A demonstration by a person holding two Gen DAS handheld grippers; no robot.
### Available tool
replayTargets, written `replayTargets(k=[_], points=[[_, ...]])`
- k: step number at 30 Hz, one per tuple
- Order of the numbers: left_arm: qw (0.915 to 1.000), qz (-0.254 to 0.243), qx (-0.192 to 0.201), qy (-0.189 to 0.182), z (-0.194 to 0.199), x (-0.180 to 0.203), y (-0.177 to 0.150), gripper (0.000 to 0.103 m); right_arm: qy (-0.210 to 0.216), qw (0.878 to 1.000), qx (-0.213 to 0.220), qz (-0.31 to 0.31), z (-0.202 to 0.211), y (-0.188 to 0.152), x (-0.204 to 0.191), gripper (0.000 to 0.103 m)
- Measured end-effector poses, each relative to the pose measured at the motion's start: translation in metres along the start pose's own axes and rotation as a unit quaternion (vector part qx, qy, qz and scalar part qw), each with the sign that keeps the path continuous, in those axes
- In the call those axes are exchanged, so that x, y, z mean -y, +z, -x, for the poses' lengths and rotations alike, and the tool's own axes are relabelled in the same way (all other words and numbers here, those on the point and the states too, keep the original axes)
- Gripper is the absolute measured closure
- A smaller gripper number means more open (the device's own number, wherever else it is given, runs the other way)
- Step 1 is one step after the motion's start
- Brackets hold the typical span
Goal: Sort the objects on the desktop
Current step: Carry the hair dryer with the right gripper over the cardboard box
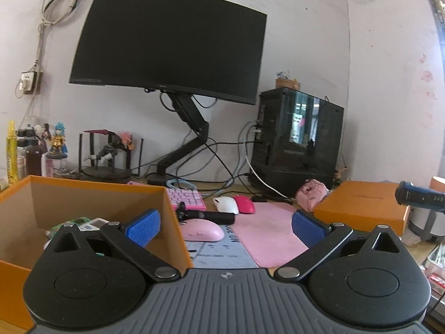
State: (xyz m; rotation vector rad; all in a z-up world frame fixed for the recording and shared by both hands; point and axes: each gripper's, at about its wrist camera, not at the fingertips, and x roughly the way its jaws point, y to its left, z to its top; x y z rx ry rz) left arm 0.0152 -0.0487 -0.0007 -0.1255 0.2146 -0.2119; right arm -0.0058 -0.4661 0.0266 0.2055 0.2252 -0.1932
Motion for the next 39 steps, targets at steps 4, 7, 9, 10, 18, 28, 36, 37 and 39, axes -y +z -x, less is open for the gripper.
replayTargets(k=[4,7,9,10,18,28,36,37,39], points=[[0.9998,0.000,0.006,0.016,0.005,-0.011,0.004,0.000,0.035,0.999,-0.013,0.011,-0.016,-0.004,-0.033,0.057],[0.9995,0.001,0.008,0.031,0.008,-0.021,0.005,0.000,0.058,0.998,-0.027,0.018,-0.032,-0.010,-0.058,0.058],[0.9991,0.005,0.006,0.041,0.009,-0.027,0.004,0.000,0.074,0.996,-0.037,0.023,-0.042,-0.014,-0.074,0.059],[0.9989,0.008,0.004,0.046,0.010,-0.030,0.004,0.000,0.081,0.996,-0.042,0.025,-0.048,-0.016,-0.083,0.059],[0.9972,0.004,-0.005,0.075,0.021,-0.051,0.004,0.000,0.143,0.986,-0.079,0.043,-0.089,-0.032,-0.148,0.060],[0.9895,0.019,0.005,0.143,0.035,-0.089,0.011,0.000,0.251,0.959,-0.103,0.075,-0.114,-0.027,-0.242,0.060],[0.9781,0.029,0.007,0.206,0.051,-0.120,0.012,0.000,0.391,0.903,-0.116,0.137,-0.078,0.013,-0.348,0.060],[0.9768,0.030,0.007,0.212,0.053,-0.123,0.012,0.000,0.407,0.894,-0.120,0.145,-0.073,0.017,-0.361,0.060],[0.9747,0.032,0.009,0.221,0.058,-0.127,0.012,0.000,0.426,0.879,-0.133,0.164,-0.066,0.019,-0.385,0.060]])
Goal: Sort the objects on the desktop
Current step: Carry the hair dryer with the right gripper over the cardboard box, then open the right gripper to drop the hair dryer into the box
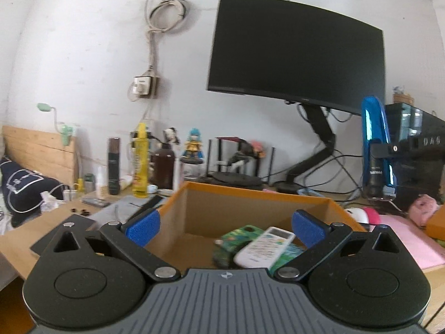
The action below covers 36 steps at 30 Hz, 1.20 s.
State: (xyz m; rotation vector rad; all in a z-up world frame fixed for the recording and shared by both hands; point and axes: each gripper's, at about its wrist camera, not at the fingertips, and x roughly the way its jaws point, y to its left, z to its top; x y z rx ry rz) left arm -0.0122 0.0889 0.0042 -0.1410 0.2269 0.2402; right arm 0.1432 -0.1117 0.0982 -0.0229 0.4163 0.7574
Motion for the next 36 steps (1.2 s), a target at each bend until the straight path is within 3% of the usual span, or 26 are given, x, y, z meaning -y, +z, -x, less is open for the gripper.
replayTargets(k=[5,14,21,29,31,34,36], points=[[0.9999,0.009,0.002,0.012,0.006,-0.011,0.000,0.000,0.038,0.997,-0.062,0.037,-0.036,0.017,-0.044,0.060],[0.9997,0.024,-0.002,0.002,0.007,-0.019,-0.007,0.000,0.041,0.976,-0.193,0.096,-0.082,-0.002,-0.077,0.060],[0.9997,0.022,-0.001,-0.005,0.009,-0.024,-0.012,0.000,0.067,0.952,-0.267,0.136,-0.102,-0.004,-0.095,0.060],[0.9998,0.017,-0.007,0.000,0.009,-0.025,-0.012,0.000,0.096,0.916,-0.346,0.180,-0.122,-0.009,-0.117,0.059],[0.9998,0.017,-0.006,0.002,0.009,-0.026,-0.012,0.000,0.095,0.915,-0.342,0.189,-0.099,-0.037,-0.123,0.058],[0.9998,0.016,-0.005,0.005,0.009,-0.028,-0.011,0.000,0.088,0.922,-0.328,0.185,-0.092,-0.035,-0.122,0.055],[0.9998,0.017,-0.005,0.005,0.009,-0.029,-0.011,0.000,0.080,0.932,-0.309,0.173,-0.082,-0.030,-0.118,0.042]])
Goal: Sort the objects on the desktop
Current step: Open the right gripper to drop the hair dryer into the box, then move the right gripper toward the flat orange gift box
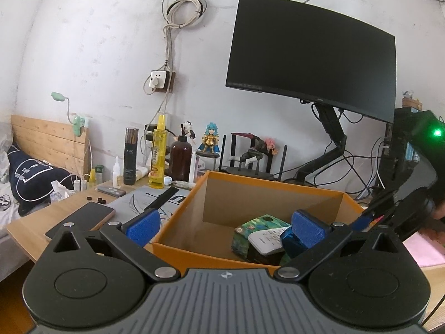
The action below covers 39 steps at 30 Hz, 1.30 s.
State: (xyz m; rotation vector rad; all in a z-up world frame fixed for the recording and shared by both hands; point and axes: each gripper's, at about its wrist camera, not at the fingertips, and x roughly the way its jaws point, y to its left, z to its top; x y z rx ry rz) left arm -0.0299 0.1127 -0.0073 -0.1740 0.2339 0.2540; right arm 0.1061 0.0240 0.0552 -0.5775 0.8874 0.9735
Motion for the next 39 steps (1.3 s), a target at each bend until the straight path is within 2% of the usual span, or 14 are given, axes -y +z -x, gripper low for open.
replayTargets(k=[3,6,11,12,15,20,23,31,39], points=[[1.0000,-0.001,0.001,0.000,0.000,-0.001,0.000,0.000,-0.012,0.999,0.038,-0.028,0.021,-0.006,0.007,0.032],[1.0000,-0.003,0.003,0.002,0.001,-0.001,0.001,0.000,-0.024,0.993,0.096,-0.065,0.057,-0.024,0.011,0.023],[1.0000,-0.004,0.009,0.000,0.001,0.001,0.005,0.000,-0.050,0.971,0.199,-0.125,0.115,-0.059,0.017,0.021],[0.9999,-0.004,0.010,-0.001,0.001,0.002,0.006,0.000,-0.060,0.962,0.223,-0.143,0.112,-0.064,0.037,0.020],[0.9998,-0.005,0.016,-0.009,0.002,0.005,0.009,0.000,-0.094,0.934,0.285,-0.193,0.137,-0.104,0.033,0.018],[0.9991,-0.012,0.029,-0.030,0.005,0.014,0.011,0.000,-0.153,0.873,0.378,-0.268,0.176,-0.174,0.025,0.013],[0.9983,-0.020,0.036,-0.042,0.006,0.020,0.010,0.000,-0.184,0.863,0.373,-0.287,0.173,-0.198,0.023,0.000],[0.9955,-0.034,0.037,-0.080,0.005,0.036,-0.004,0.000,-0.265,0.831,0.356,-0.336,0.163,-0.262,0.018,0.000],[0.9926,-0.048,0.025,-0.108,0.000,0.047,-0.018,0.000,-0.343,0.790,0.336,-0.381,0.154,-0.327,0.013,0.000]])
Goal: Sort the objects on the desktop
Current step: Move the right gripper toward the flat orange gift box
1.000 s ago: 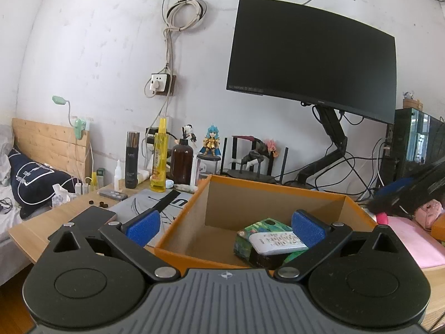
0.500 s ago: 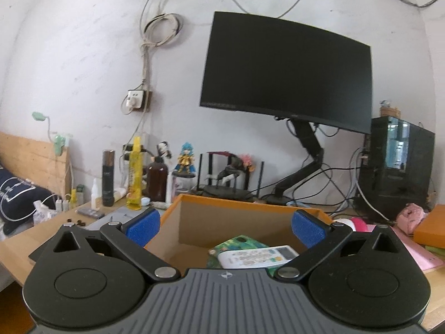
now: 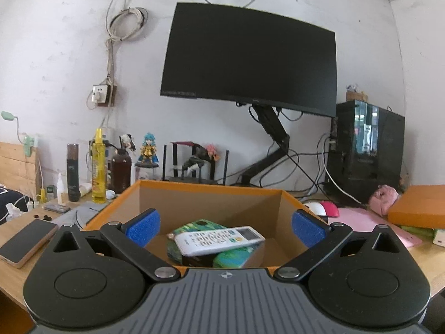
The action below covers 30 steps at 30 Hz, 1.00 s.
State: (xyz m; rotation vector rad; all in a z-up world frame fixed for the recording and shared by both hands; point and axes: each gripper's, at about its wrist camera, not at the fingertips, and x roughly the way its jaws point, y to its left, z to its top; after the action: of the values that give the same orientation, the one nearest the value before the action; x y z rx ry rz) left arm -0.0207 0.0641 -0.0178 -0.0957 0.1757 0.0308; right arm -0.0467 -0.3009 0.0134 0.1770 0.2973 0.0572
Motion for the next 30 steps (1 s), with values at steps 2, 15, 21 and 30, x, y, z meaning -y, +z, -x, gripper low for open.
replayTargets(k=[2,15,21,30], points=[[1.0000,0.002,-0.004,-0.002,-0.002,0.002,0.001,0.000,-0.023,1.000,0.002,-0.004,0.004,-0.013,0.008,0.000],[0.9993,-0.020,-0.025,-0.018,-0.009,0.024,0.000,0.000,-0.059,0.998,-0.030,-0.003,-0.016,-0.037,0.005,0.000],[0.9968,-0.029,-0.019,-0.072,-0.013,0.050,0.007,0.000,-0.069,0.996,-0.045,0.012,-0.008,-0.032,-0.005,0.000],[0.9879,-0.064,-0.002,-0.141,-0.024,0.109,0.021,0.000,-0.078,0.996,-0.044,-0.001,-0.003,-0.033,0.005,0.000]])
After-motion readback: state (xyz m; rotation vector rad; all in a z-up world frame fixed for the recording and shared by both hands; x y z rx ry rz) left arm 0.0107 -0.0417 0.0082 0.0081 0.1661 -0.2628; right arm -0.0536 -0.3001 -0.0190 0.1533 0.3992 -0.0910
